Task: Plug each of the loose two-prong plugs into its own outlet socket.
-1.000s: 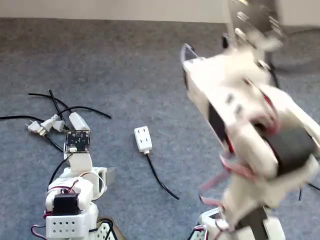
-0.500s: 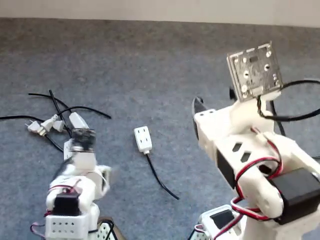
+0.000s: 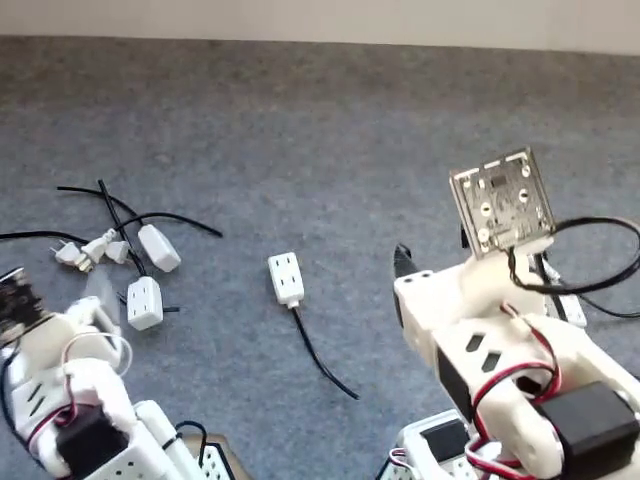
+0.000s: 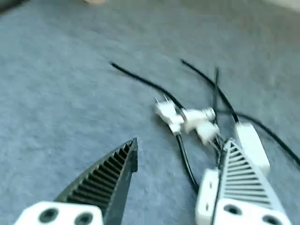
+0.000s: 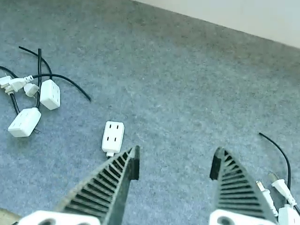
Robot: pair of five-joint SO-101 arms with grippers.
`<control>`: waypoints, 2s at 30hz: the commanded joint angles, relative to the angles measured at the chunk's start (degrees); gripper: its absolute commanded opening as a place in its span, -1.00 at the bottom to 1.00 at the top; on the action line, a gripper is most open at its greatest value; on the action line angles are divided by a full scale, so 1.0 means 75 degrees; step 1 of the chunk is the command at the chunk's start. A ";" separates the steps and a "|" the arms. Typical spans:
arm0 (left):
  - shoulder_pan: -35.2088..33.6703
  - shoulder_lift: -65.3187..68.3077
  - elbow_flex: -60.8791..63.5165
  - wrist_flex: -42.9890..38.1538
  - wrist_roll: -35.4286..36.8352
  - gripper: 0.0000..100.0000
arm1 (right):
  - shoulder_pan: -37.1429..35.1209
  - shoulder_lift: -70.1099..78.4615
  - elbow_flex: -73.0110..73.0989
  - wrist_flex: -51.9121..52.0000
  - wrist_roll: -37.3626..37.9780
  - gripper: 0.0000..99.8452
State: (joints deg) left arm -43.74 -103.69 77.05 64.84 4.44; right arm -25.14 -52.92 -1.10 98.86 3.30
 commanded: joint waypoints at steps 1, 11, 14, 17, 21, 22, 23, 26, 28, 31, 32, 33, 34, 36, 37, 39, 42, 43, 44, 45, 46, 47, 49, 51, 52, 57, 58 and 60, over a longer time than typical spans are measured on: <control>-0.0486 -0.0018 -0.0498 -0.0387 0.0059 -0.43 | 0.0111 -0.0193 0.0299 0.0100 0.0094 -0.51; -0.1354 -0.0018 0.0358 -0.3083 0.0070 -0.43 | 0.0111 -0.0944 0.1565 -0.0334 0.0094 -0.51; -0.1260 -0.0018 0.0545 -0.3763 0.0012 -0.43 | 0.0111 -0.1108 0.1752 -0.0334 0.0094 -0.51; -0.1284 0.0029 0.0369 -0.4126 -0.0387 -0.43 | 0.0111 -0.1190 0.1846 -0.0334 0.0094 -0.51; -0.0932 0.0182 -0.0287 -0.4278 -0.1067 -0.43 | 0.0111 -0.1213 0.1940 -0.0334 0.0094 -0.51; -0.0815 0.0358 -0.0486 -0.4267 -0.1102 -0.43 | 0.0111 -0.1213 0.2010 -0.0334 0.0094 -0.51; -0.0697 0.0674 -0.0709 -0.4173 -0.1289 -0.43 | 0.0111 -0.1213 0.2092 -0.0334 0.0094 -0.51; -0.0311 0.2292 -0.1635 -0.3704 -0.2122 -0.42 | 0.0111 -0.1213 0.2432 -0.0334 0.0094 -0.51; -0.0158 0.3839 -0.2549 -0.3305 -0.2825 -0.42 | 0.0111 -0.1213 0.2655 -0.0334 0.0094 -0.51; -0.0123 0.6429 -0.4319 -0.2462 -0.3903 -0.42 | 0.0111 -0.1213 0.2878 -0.0334 0.0094 -0.51; -0.0123 0.7332 -0.4999 -0.2098 -0.4360 -0.42 | 0.0111 -0.1213 0.2913 -0.0334 0.0094 -0.51; -0.0123 0.8094 -0.5656 -0.1747 -0.4829 -0.42 | 0.0111 -0.1213 0.2901 -0.0334 0.0094 -0.51; -0.0111 0.8867 -0.6336 -0.1348 -0.5333 -0.42 | 0.0111 -0.1213 0.2901 -0.0334 0.0094 -0.51; 0.0018 1.0344 -0.7719 -0.0574 -0.6318 -0.42 | 0.0111 -0.1213 0.2901 -0.0334 0.0094 -0.51; 0.0076 1.1048 -0.8399 -0.0152 -0.6787 -0.42 | 0.0111 -0.1213 0.2901 -0.0334 0.0094 -0.51; 0.0147 1.2196 -0.9641 0.0563 -0.7432 -0.42 | 0.0111 -0.1213 0.2913 -0.0334 0.0082 -0.51; 0.0404 1.3720 -1.1305 0.1348 -0.7842 -0.43 | 0.0111 -0.1213 0.2913 -0.0322 0.0070 -0.51; 0.0486 1.4177 -1.1751 0.1559 -0.7936 -0.43 | 0.0111 -0.1213 0.2913 -0.0322 0.0070 -0.51; 0.0580 1.4552 -1.2173 0.1770 -0.8076 -0.43 | 0.0111 -0.1213 0.2913 -0.0322 0.0059 -0.51; 0.0709 1.4963 -1.2560 0.1993 -0.8217 -0.43 | 0.0111 -0.1213 0.2913 -0.0322 0.0059 -0.51; 0.0826 1.5314 -1.2864 0.2180 -0.8358 -0.43 | 0.0111 -0.1213 0.2913 -0.0322 0.0059 -0.51; 0.0944 1.5642 -1.3122 0.2309 -0.8440 -0.43 | 0.0111 -0.1213 0.2913 -0.0322 0.0059 -0.51; 0.1225 1.6252 -1.3556 0.2544 -0.8451 -0.43 | 0.0111 -0.1213 0.2913 -0.0322 0.0059 -0.51; 0.1436 1.6768 -1.3802 0.2766 -0.8451 -0.43 | 0.0111 -0.1213 0.2913 -0.0322 0.0059 -0.51; 0.1541 1.7026 -1.3908 0.2884 -0.8451 -0.43 | 0.0111 -0.1213 0.2913 -0.0322 0.0059 -0.51; 0.1694 1.8022 -1.4001 0.2942 -0.8440 -0.43 | 0.0111 -0.1213 0.2913 -0.0334 0.0059 -0.51; 0.1670 1.8151 -1.4001 0.2942 -0.8440 -0.43 | 0.0111 -0.1213 0.2913 -0.0334 0.0059 -0.51; 0.1623 1.8374 -1.4001 0.2942 -0.8475 -0.43 | 0.0111 -0.1213 0.2913 -0.0334 0.0059 -0.51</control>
State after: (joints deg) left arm -32.04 32.48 -25.71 86.37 -58.68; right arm -25.14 -61.80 20.97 97.80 3.30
